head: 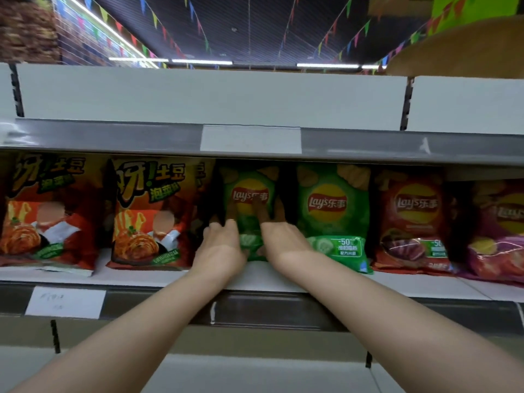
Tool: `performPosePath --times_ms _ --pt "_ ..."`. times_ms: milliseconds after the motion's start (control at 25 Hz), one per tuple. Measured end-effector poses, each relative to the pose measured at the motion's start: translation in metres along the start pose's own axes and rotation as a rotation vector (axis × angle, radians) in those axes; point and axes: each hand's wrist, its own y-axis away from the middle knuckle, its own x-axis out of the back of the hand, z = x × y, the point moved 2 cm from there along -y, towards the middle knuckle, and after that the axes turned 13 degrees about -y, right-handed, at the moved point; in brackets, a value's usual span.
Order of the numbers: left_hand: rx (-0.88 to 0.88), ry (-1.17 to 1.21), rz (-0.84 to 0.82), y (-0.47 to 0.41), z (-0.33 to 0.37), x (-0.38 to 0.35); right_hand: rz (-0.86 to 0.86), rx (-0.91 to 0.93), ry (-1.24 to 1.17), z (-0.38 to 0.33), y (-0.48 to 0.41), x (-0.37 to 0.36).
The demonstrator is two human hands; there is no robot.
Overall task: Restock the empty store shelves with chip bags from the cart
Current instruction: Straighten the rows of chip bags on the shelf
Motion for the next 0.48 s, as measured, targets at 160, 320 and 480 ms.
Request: performPosePath --times_ms 160,320,480 --pt "0.038 -0.028 0.008 0.000 0.002 -0.005 0.012 0.041 -0.063 -0.001 0.000 -0.001" --pt "0.051 0.048 0.059 0.007 0.000 0.000 0.059 0.045 -0.027 0.002 0.019 0.011" --pt "-0.177 -0.047 0.365 0.027 0.025 0.009 0.460 0.057 0.159 0.033 0.062 0.051"
